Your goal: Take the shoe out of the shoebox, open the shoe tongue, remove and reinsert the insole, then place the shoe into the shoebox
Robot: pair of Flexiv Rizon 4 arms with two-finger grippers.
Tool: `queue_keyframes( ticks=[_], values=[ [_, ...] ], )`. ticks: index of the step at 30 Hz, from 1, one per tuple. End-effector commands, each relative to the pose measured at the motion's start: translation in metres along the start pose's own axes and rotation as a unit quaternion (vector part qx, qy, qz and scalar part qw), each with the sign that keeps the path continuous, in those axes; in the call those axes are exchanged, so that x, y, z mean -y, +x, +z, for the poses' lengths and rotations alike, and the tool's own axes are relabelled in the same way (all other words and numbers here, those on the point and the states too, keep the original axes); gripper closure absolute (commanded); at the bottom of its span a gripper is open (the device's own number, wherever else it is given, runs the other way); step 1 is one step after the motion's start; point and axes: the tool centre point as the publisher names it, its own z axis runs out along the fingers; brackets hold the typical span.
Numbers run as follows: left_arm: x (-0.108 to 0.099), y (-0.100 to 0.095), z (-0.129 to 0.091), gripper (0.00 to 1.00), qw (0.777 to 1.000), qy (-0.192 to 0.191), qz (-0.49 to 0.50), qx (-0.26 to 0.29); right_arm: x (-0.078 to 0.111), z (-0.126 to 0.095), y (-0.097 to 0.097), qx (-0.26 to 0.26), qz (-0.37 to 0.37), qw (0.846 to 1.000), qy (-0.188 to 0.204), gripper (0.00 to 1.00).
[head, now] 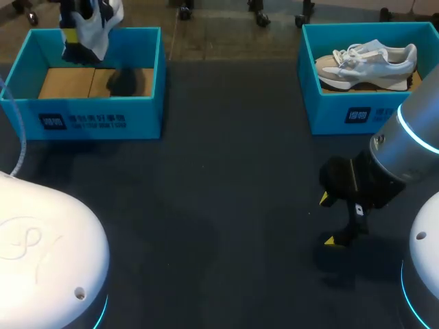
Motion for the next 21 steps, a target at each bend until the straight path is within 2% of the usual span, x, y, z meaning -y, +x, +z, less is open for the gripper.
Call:
queue_keyframes(
  ticks=[1,5,8,11,12,14,16,17,21],
  values=[
    [-0.018,-0.014,0.002,1.0,1.0,-0.003,0.009,0.008,0.0,0.001,0.001,0.001,0.0,1.0,0.001,0.0],
    [-0.044,-0.033,0.008,1.0,1.0,-0.023,-0.002,0.01,0.0,0.001,0.001,0.001,0.0,1.0,0.001,0.0],
    [-0.058,-0.037,0.017,1.0,0.999,-0.037,0.012,0.007,0.0,0.001,0.001,0.001,0.0,1.0,0.001,0.0],
    [-0.074,-0.041,0.022,1.0,0.994,-0.051,0.094,0.007,0.0,0.001,0.001,0.001,0.0,1.0,0.001,0.0],
    [-0.078,-0.041,0.023,1.0,0.987,-0.061,0.148,0.006,0.0,0.001,0.001,0.001,0.0,1.0,0.001,0.0],
    [-0.088,-0.041,0.026,1.0,0.967,-0.113,0.226,0.031,0.0,0.001,0.001,0.001,0.0,1.0,0.001,0.0],
    [-0.097,-0.037,0.028,1.0,0.939,-0.134,0.316,0.033,0.0,0.001,0.001,0.001,0.0,1.0,0.001,0.0],
    [-0.101,-0.041,0.031,1.0,0.934,-0.169,0.31,0.049,0.0,0.001,0.001,0.001,0.0,1.0,0.001,0.0],
    [-0.101,-0.041,0.031,1.0,0.934,-0.169,0.31,0.049,0.0,0.001,0.001,0.001,0.0,1.0,0.001,0.0]
  ],
)
